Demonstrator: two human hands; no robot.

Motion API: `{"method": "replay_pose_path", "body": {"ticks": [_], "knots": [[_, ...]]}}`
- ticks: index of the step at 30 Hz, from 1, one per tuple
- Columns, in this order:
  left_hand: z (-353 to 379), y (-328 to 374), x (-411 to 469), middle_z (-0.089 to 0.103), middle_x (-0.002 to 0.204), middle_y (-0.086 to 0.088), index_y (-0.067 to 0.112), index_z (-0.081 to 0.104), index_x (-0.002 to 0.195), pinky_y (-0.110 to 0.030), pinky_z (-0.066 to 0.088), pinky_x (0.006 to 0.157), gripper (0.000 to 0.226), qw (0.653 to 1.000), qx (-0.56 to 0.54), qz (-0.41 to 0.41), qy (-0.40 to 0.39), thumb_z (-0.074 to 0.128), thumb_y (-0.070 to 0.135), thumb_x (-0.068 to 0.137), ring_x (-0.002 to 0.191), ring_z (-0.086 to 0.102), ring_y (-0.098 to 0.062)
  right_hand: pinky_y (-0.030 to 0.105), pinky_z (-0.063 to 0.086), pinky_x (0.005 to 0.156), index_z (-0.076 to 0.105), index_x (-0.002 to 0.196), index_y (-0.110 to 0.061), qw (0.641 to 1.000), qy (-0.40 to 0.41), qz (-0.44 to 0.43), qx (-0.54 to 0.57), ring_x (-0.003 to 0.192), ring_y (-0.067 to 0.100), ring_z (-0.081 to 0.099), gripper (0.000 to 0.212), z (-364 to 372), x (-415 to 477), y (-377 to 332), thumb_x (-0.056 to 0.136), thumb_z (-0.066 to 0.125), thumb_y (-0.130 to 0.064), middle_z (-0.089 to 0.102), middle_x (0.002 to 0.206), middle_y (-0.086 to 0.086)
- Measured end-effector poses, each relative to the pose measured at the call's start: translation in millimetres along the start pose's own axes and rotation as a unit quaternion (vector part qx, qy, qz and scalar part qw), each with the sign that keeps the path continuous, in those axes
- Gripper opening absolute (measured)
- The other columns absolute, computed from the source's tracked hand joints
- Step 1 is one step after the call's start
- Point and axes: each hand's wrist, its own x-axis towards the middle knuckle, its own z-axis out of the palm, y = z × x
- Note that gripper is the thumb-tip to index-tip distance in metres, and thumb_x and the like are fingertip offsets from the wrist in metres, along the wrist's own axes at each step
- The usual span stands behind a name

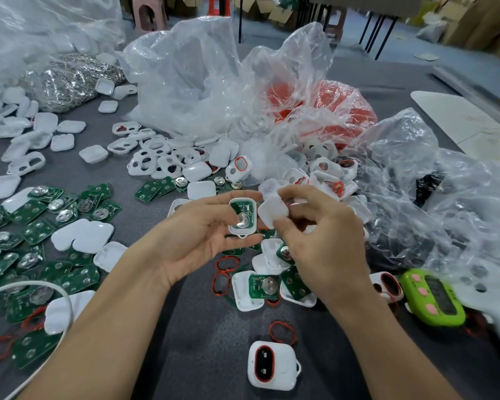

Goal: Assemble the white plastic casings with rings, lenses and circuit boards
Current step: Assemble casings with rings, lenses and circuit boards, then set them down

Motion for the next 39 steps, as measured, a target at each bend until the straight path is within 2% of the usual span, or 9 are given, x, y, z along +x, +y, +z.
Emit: {"method": "replay_pose_path", "body": {"ticks": [7,10,13,19,22,25,29,33,39], "knots": [[3.0,0.0,1.7,0.065,0.134,-0.023,0.002,0.065,0.131,-0.043,0.06,0.09,0.052,1.0,0.011,-0.01,0.003,0.056,-0.003,0.079,0.118,0.065,-0.032,0.007,0.047,0.061,0.065,0.093,-0.035,0.998,0.04,0.012,-0.036,0.066,-0.004,0.067,0.026,-3.0,0.6,1.1,0.08,0.084,-0.022,0.072,0.075,-0.022],[4.1,-0.6,1.6,0.068,0.131,-0.019,0.003,0.066,0.13,-0.042,0.06,0.09,0.051,1.0,0.015,-0.005,0.009,0.058,-0.006,0.081,0.114,0.067,-0.029,0.007,0.043,0.073,0.061,0.127,-0.04,0.992,0.012,0.027,-0.12,0.077,-0.003,0.061,0.047,-4.5,0.9,1.9,0.085,0.078,-0.028,0.068,0.084,-0.022],[4.5,-1.0,2.9,0.069,0.129,-0.019,0.003,0.065,0.13,-0.041,0.061,0.09,0.047,1.0,0.016,-0.002,0.021,0.049,-0.009,0.088,0.109,0.069,-0.027,0.021,0.039,0.083,0.029,0.152,-0.047,0.983,-0.008,0.026,-0.183,0.086,0.004,0.051,0.077,-2.2,-0.3,-0.8,0.091,0.072,-0.033,0.064,0.101,-0.013],[5.1,-1.1,2.3,0.067,0.131,-0.021,0.001,0.063,0.132,-0.041,0.061,0.09,0.052,1.0,0.002,-0.007,0.015,0.056,-0.008,0.082,0.113,0.068,-0.031,0.035,0.054,0.079,0.064,0.119,-0.037,0.988,-0.061,0.016,-0.142,0.08,0.013,0.065,0.025,1.5,-1.8,-2.5,0.096,0.064,-0.025,0.07,0.088,-0.012],[5.3,0.1,2.0,0.068,0.13,-0.02,0.002,0.063,0.132,-0.038,0.062,0.087,0.055,1.0,0.002,-0.008,0.027,0.055,-0.003,0.078,0.111,0.07,-0.029,0.004,0.037,0.097,0.069,0.126,-0.035,0.984,-0.042,0.007,-0.172,0.105,0.007,0.057,0.045,-2.8,-0.1,0.0,0.09,0.067,-0.009,0.054,0.105,-0.02],[6.5,0.0,1.7,0.068,0.13,-0.022,0.002,0.062,0.133,-0.037,0.062,0.085,0.056,1.0,0.0,-0.011,0.026,0.055,-0.003,0.078,0.109,0.071,-0.028,-0.01,0.022,0.091,0.064,0.134,-0.037,0.984,-0.081,-0.008,-0.157,0.111,0.0,0.049,0.065,-5.0,2.4,3.0,0.082,0.068,0.002,0.05,0.112,-0.021],[8.2,-0.2,1.2,0.064,0.134,-0.025,0.0,0.059,0.136,-0.038,0.062,0.087,0.058,1.0,0.005,-0.014,0.027,0.054,-0.004,0.078,0.115,0.066,-0.031,-0.003,0.033,0.081,0.068,0.125,-0.044,0.985,-0.088,0.0,-0.149,0.089,0.0,0.052,0.058,-1.1,3.3,8.2,0.078,0.078,-0.012,0.061,0.103,-0.014],[8.3,1.1,1.1,0.071,0.123,-0.019,0.001,0.064,0.128,-0.033,0.063,0.078,0.055,0.999,-0.011,0.003,0.048,0.054,-0.006,0.074,0.109,0.072,-0.03,0.009,0.045,0.073,0.079,0.098,-0.035,0.996,-0.033,0.006,-0.087,0.081,0.001,0.061,0.025,-3.5,5.8,14.9,0.077,0.085,-0.022,0.069,0.088,-0.016],[7.0,1.1,2.3,0.075,0.114,-0.017,0.001,0.066,0.123,-0.032,0.063,0.08,0.05,0.997,-0.019,0.006,0.073,0.043,-0.014,0.082,0.101,0.075,-0.025,0.022,0.056,0.064,0.081,0.081,-0.03,0.977,-0.019,0.099,0.189,0.063,0.009,0.069,0.02,-12.3,12.5,13.4,0.08,0.084,-0.01,0.077,0.074,-0.005]]}}
